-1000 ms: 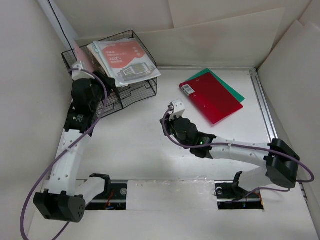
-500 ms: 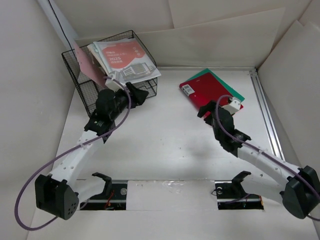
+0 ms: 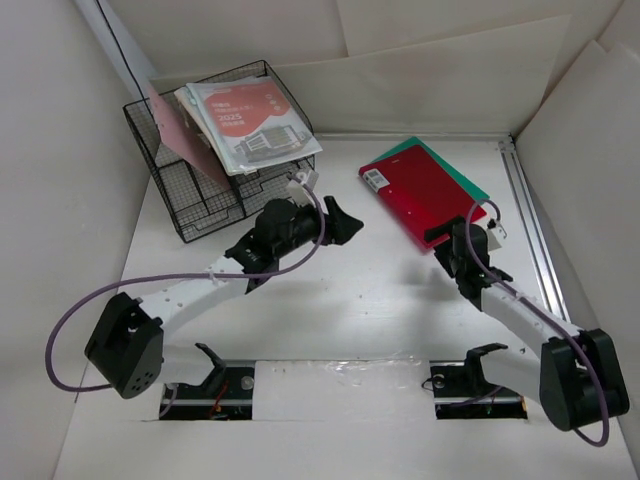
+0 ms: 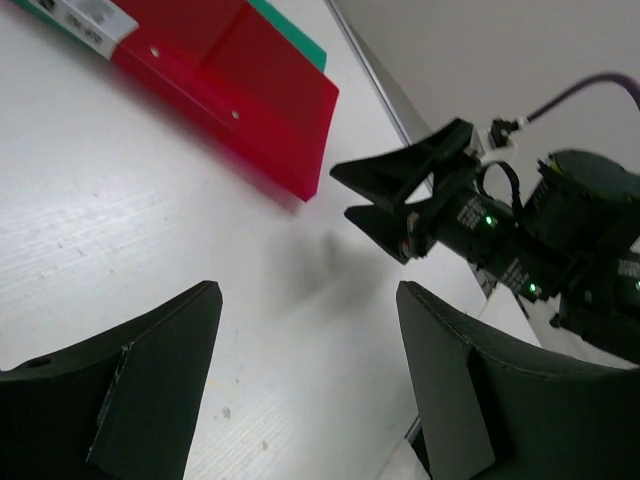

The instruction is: Organize the desk

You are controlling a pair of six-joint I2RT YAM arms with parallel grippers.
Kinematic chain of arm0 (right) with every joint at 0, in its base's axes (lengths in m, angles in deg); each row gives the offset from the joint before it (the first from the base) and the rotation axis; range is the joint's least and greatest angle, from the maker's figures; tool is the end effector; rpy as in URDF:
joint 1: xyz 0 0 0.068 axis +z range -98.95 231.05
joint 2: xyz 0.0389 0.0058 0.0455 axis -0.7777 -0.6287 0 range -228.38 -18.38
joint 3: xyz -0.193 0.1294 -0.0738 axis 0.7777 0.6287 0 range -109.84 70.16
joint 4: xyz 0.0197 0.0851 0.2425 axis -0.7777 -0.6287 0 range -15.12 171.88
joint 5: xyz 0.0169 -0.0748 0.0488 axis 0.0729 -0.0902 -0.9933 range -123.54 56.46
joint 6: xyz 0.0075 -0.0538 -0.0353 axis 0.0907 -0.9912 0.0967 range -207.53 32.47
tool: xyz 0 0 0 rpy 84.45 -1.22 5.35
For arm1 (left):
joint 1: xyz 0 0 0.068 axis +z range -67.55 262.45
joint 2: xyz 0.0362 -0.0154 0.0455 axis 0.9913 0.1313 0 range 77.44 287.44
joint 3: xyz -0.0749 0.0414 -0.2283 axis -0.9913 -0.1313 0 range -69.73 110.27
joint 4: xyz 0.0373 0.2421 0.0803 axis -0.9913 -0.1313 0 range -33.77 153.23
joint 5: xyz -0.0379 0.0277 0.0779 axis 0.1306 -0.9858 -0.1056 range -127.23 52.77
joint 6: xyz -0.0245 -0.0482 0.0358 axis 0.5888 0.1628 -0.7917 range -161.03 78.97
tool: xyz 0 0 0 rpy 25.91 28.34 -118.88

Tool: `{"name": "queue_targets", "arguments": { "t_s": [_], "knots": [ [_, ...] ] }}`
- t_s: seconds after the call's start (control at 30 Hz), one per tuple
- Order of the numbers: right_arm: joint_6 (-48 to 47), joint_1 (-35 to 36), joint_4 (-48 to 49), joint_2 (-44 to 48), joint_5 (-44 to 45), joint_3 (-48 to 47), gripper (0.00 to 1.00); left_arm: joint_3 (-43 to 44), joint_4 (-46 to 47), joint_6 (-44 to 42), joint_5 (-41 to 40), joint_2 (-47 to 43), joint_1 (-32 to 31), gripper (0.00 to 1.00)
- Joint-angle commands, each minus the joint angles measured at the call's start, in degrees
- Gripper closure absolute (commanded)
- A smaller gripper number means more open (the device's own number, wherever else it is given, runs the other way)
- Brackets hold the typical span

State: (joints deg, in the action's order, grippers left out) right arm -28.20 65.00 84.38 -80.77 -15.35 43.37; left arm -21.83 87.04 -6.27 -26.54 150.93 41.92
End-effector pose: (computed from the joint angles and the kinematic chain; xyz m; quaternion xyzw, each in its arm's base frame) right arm 0.2412 0.0437 0.1626 0.4044 0.7719 0.1692 0.4604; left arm 0.2375 -0.2156 0.2838 0.1008 0.7107 -0.4763 0.5078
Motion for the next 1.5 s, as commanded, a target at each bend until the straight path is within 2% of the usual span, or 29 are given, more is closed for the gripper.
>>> {"name": "queue_targets", "arguments": {
  "t_s": [0.0,0.1,0.2,0.47,0.63,0.77,0.9,0.93,1.13,1.27,1.3,1.4,1.47],
  "knots": [
    [6.4,-2.5,5.9,-4.6,-7.6,1.7,0.12,-2.1,6.5,0.7,1.3,0.9,-3.0,0.32],
    [8.3,-3.9,10.6,-9.0,-11.9,1.7,0.14,-2.6,6.5,0.7,0.8,1.9,-4.7,0.32],
    [10.3,-3.9,13.1,-9.7,-12.6,2.4,0.17,-3.3,7.6,0.7,0.8,1.9,-4.7,0.32],
    [15.9,-5.9,18.7,-16.3,-13.6,1.4,0.18,-4.4,8.2,0.7,0.8,0.9,-4.7,0.32],
    [19.4,-6.5,21.3,-18.4,-10.9,0.3,0.25,-4.4,7.7,0.7,0.8,-0.3,-4.7,0.32],
    [19.9,-7.0,22.0,-19.9,-10.4,-0.8,0.26,-4.9,7.7,0.7,0.2,-0.3,-4.7,0.32],
    [20.5,-7.6,22.0,-21.7,-10.4,-1.9,0.33,-4.9,7.1,0.2,-0.3,-0.3,-4.7,0.32],
    [21.0,-8.1,22.0,-21.7,-10.4,-1.9,0.38,-4.9,7.1,0.2,-0.3,-0.3,-4.7,0.32],
    [21.0,-8.8,23.1,-23.7,-10.4,-3.7,0.48,-4.9,7.1,0.2,-0.3,-0.3,-4.7,0.32],
    [21.0,-8.8,23.6,-24.3,-10.4,-3.7,0.72,-4.9,6.1,-0.3,-1.5,-0.8,-4.7,0.32],
    [20.5,-8.8,23.6,-24.3,-10.4,-3.7,0.81,-4.4,5.5,-0.3,-1.5,-0.8,-4.7,0.32],
    [19.9,-8.8,24.8,-24.3,-10.4,-3.2,0.99,-4.4,5.0,-0.3,-2.5,-0.8,-4.7,0.32],
    [19.1,-8.8,26.1,-24.3,-10.4,-2.6,1.00,-4.4,5.0,-0.3,-3.1,-0.8,-4.7,0.30]
  ]
}}
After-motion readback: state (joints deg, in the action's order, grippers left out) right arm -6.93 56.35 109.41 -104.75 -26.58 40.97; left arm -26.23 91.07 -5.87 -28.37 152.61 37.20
